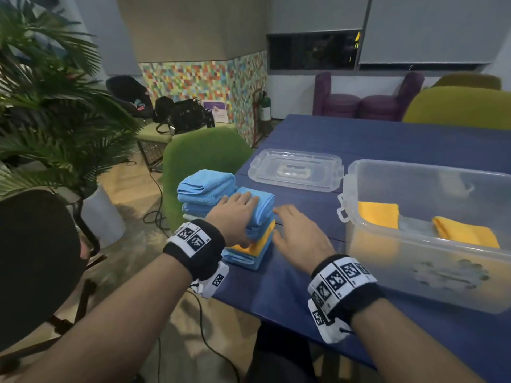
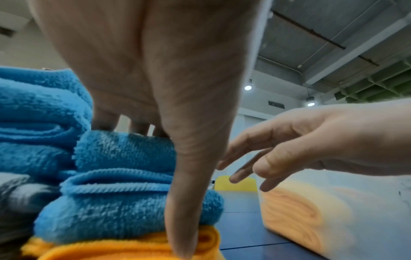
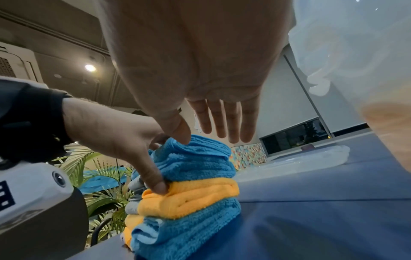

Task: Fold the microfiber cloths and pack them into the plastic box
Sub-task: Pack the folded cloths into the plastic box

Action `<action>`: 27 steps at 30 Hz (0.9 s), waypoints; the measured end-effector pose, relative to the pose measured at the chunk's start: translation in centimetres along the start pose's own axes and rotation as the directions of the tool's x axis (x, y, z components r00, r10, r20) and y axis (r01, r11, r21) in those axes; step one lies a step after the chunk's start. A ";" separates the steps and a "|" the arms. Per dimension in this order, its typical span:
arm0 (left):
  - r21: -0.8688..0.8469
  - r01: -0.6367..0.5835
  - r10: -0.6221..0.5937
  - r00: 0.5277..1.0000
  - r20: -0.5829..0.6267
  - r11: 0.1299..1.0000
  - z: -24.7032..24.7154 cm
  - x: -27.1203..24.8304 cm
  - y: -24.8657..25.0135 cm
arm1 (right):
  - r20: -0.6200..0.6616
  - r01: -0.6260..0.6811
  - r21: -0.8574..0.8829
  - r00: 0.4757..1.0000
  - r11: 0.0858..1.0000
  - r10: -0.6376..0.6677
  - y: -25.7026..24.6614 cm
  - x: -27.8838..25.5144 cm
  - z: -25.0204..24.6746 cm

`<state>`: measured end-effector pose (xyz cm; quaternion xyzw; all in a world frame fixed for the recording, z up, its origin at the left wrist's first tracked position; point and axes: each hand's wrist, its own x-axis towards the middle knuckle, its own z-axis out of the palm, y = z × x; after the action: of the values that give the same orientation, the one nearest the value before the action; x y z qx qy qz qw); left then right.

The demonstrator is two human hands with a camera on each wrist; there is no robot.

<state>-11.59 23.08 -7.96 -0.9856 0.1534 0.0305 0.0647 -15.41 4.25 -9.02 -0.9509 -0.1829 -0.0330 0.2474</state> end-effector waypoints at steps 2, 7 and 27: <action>-0.003 -0.017 0.016 0.999 -0.042 1.000 0.3 0.1 -0.1 | 0.004 -0.012 0.017 1.000 1.000 0.012 0.0 0.2 0.5; -0.014 -0.045 0.044 0.997 -0.061 0.999 -0.3 0.1 -0.4 | 0.023 -0.040 0.056 0.999 0.998 0.038 -0.2 0.2 1.0; -0.085 -0.086 0.054 0.946 -0.319 0.993 -3.2 0.2 0.1 | -0.163 0.020 0.220 0.986 0.975 0.017 0.3 2.5 1.6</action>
<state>-11.32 22.52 -4.80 -0.9737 0.1950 -0.1177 -0.0103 -13.08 5.63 -10.17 -0.9115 -0.1652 -0.0909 0.3656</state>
